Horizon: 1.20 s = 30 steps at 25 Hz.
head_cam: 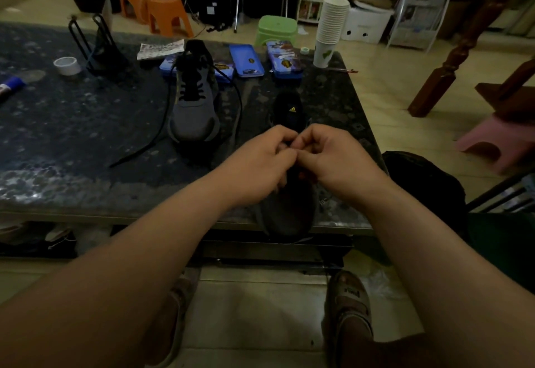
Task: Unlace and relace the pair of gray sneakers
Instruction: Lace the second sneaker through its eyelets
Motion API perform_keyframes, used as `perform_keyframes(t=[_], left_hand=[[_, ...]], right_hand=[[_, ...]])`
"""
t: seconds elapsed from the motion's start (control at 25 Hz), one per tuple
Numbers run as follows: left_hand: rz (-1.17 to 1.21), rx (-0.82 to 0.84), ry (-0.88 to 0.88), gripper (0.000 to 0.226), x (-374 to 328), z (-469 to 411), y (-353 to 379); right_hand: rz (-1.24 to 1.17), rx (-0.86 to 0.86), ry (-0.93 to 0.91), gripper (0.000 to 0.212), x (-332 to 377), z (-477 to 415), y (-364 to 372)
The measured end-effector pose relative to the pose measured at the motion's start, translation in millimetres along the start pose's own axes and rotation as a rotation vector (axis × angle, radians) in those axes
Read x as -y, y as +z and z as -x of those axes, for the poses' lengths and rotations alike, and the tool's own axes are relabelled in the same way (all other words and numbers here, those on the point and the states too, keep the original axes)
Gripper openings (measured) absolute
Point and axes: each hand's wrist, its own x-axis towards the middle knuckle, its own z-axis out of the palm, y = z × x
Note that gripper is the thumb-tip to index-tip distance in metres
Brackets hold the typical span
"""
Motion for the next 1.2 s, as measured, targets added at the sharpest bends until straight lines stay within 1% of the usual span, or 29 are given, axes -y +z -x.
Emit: perform_keyframes(t=[0.04, 0.08, 0.16, 0.24, 0.28, 0.36, 0.4, 0.44, 0.48, 0.56, 0.6, 0.64, 0.68, 0.72, 0.8, 0.84, 0.88, 0.96, 1.04, 1.08, 1.2], left_hand=[[0.022, 0.015, -0.009, 0.02, -1, -2, 1], [-0.022, 0.004, -0.01, 0.018, 0, -5, -1], [-0.129, -0.062, -0.017, 0.015, 7, -9, -8], [-0.17, -0.103, -0.014, 0.018, 12, -9, -12], [-0.229, -0.119, 0.011, 0.017, 13, -7, -11], [-0.509, -0.187, 0.159, 0.017, 14, -6, -5], [-0.582, -0.224, 0.228, 0.017, 15, -7, 0], [-0.563, -0.252, 0.259, 0.015, 14, -9, 2], [-0.464, -0.268, 0.25, 0.013, 13, -13, 1], [-0.163, -0.298, 0.145, 0.013, 12, -26, -5], [-0.075, -0.332, 0.099, 0.013, 13, -33, -11], [-0.075, -0.367, 0.083, 0.013, 14, -39, -17], [-0.137, -0.388, 0.091, 0.013, 14, -45, -21], [-0.209, -0.394, 0.109, 0.012, 14, -50, -23], [-0.31, -0.389, 0.158, 0.011, 11, -58, -19], [-0.356, -0.387, 0.177, 0.01, 9, -61, -15], [-0.417, -0.381, 0.19, 0.01, 9, -63, -11], [-0.53, -0.352, 0.203, 0.013, 11, -67, -6], [-0.554, -0.321, 0.186, 0.016, 14, -70, -5], [-0.552, -0.306, 0.173, 0.016, 16, -71, -5], [-0.534, -0.319, 0.162, 0.012, 17, -74, -4]], right_hand=[[-0.006, 0.001, -0.006, 0.002, 2, -2, 0], [-0.023, 0.003, 0.005, 0.002, 3, -4, -3], [-0.062, 0.015, 0.037, 0.003, 0, -7, -12], [-0.102, 0.015, 0.057, 0.003, -4, -7, -20], [-0.117, 0.013, 0.056, 0.004, -6, -8, -21], [-0.106, 0.027, 0.03, 0.005, -6, -10, -20], [-0.092, 0.037, 0.011, 0.004, -3, -11, -19], [-0.093, 0.037, -0.005, 0.004, 0, -13, -18], [-0.118, 0.027, -0.007, 0.005, 3, -17, -17], [-0.219, -0.035, 0.051, 0.008, 4, -30, -20], [-0.275, -0.094, 0.114, 0.012, 1, -39, -23], [-0.318, -0.151, 0.181, 0.017, -2, -47, -26], [-0.334, -0.179, 0.235, 0.022, -6, -54, -27], [-0.307, -0.171, 0.271, 0.028, -9, -61, -27], [-0.127, -0.124, 0.317, 0.045, -11, -68, -25], [-0.051, -0.121, 0.332, 0.049, -10, -69, -23], [-0.041, -0.125, 0.34, 0.048, -9, -70, -22], [-0.184, -0.105, 0.357, 0.038, -12, -71, -24], [-0.34, -0.074, 0.377, 0.024, -16, -69, -27], [-0.38, -0.062, 0.381, 0.02, -19, -68, -30], [-0.437, -0.013, 0.379, 0.023, -27, -68, -34]])
